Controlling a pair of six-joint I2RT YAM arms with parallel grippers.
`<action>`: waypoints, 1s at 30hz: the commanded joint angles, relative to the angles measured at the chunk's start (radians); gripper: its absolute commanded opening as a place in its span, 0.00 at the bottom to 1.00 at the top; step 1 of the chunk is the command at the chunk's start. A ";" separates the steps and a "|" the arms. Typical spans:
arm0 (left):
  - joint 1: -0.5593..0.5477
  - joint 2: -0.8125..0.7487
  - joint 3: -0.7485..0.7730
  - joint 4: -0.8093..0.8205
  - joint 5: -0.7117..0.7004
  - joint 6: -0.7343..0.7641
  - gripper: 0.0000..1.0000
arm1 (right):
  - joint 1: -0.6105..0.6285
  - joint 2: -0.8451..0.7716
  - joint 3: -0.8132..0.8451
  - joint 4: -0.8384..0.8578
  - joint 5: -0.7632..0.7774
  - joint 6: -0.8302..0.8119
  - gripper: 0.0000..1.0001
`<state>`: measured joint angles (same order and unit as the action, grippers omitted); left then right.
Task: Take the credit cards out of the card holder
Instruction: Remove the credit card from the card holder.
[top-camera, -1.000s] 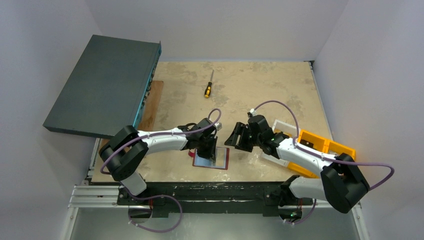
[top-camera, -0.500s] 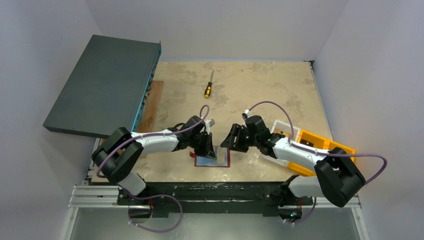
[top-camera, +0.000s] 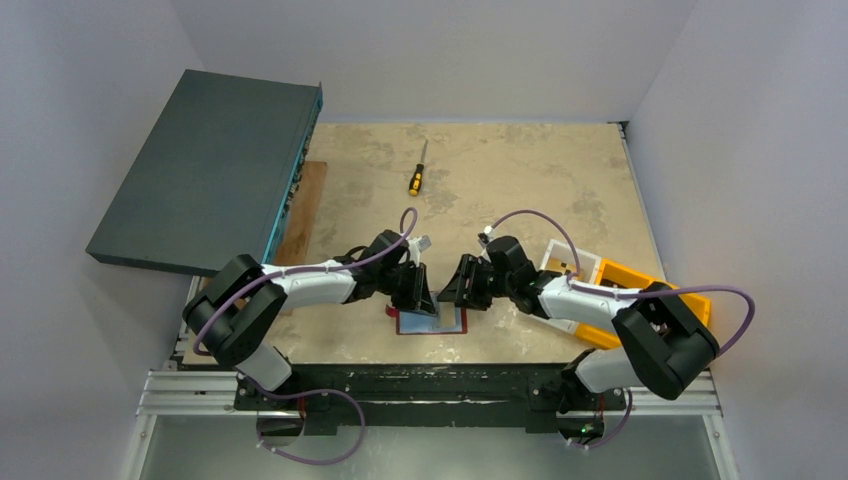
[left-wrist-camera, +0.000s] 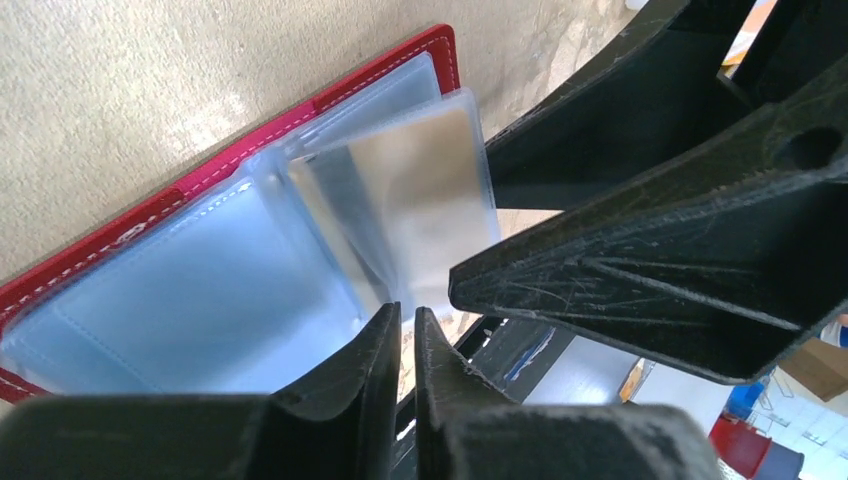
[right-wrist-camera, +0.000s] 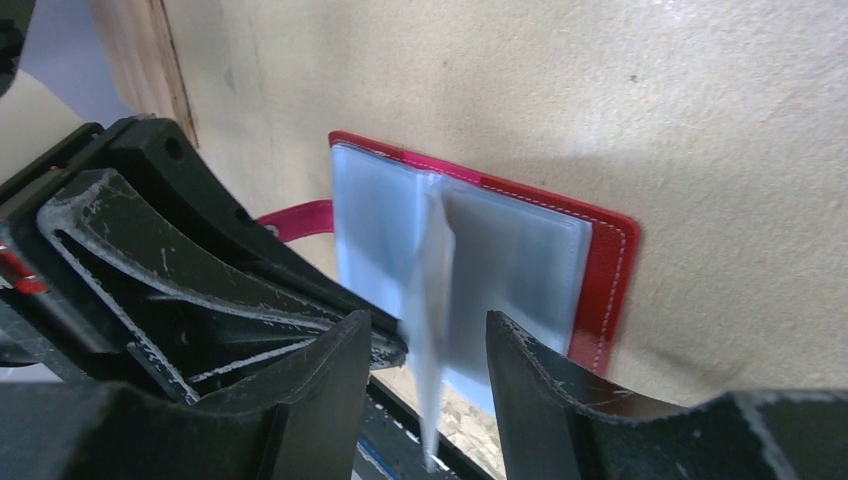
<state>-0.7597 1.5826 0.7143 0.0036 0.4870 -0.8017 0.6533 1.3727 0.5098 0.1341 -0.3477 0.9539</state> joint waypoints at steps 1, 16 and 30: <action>0.006 -0.053 0.008 -0.041 -0.012 0.018 0.15 | 0.012 -0.004 0.008 0.063 -0.032 0.021 0.46; 0.005 -0.417 0.025 -0.555 -0.358 0.091 0.23 | 0.095 0.057 0.100 0.068 -0.032 0.065 0.47; 0.005 -0.473 0.040 -0.588 -0.351 0.101 0.23 | 0.178 0.150 0.234 -0.021 0.047 0.045 0.47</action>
<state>-0.7593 1.0901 0.7177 -0.6094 0.1249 -0.7162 0.8356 1.5837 0.6937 0.1703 -0.3573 1.0210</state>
